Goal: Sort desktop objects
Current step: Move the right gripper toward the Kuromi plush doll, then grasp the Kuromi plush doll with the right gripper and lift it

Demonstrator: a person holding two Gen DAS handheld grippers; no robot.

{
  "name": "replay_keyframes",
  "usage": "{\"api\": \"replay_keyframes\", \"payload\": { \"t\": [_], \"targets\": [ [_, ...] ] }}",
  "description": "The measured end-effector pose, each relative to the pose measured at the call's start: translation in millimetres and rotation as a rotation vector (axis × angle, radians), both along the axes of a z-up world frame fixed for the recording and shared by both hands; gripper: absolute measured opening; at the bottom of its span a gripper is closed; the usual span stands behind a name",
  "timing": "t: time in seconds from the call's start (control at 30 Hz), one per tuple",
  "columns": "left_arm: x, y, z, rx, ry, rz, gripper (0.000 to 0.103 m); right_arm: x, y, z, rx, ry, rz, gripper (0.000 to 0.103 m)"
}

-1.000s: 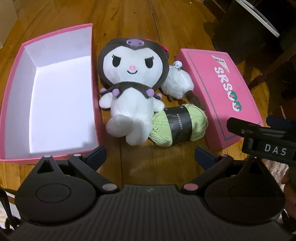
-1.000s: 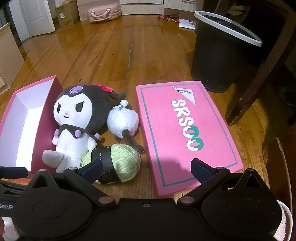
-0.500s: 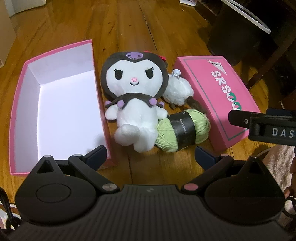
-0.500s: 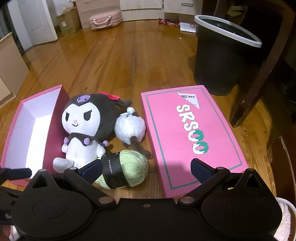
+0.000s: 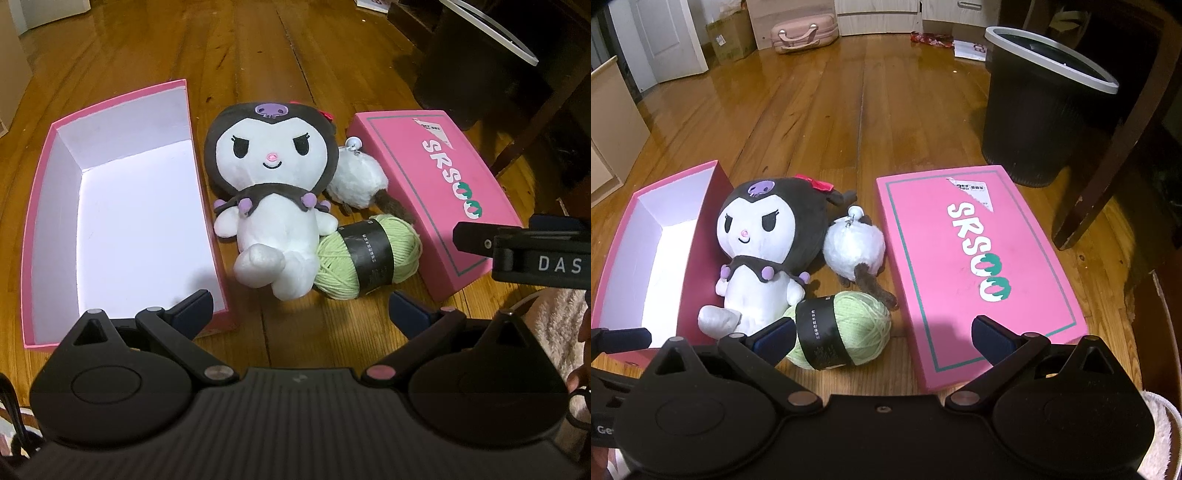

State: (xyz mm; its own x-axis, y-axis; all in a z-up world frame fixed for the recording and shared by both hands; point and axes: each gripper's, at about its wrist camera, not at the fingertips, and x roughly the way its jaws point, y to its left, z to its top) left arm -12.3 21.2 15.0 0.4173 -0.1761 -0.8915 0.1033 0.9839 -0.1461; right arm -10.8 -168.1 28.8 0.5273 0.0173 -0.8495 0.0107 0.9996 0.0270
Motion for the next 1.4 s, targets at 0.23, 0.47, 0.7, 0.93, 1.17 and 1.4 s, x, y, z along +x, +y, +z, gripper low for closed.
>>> {"api": "replay_keyframes", "payload": {
  "t": [0.23,0.47,0.7,0.93,1.17,1.4],
  "targets": [
    [-1,3,1,0.033,-0.039,0.013,0.103,0,-2,0,0.014,-0.003,0.004,0.103],
    [4,4,3,0.069,-0.075,0.023,0.103,3,-9,-4,0.05,-0.003,-0.006,0.103],
    [6,0,1,0.091,-0.074,0.016,0.103,6,-14,-13,0.062,0.013,-0.004,0.103],
    [9,9,8,0.094,-0.137,0.054,0.103,7,-27,-22,0.11,0.003,0.003,0.103],
    [15,51,18,0.045,-0.195,0.256,0.103,32,-31,-31,0.323,0.023,0.04,0.102],
    [31,63,11,0.111,-0.185,0.199,0.103,84,24,-52,0.378,0.144,0.158,0.102]
  ]
}}
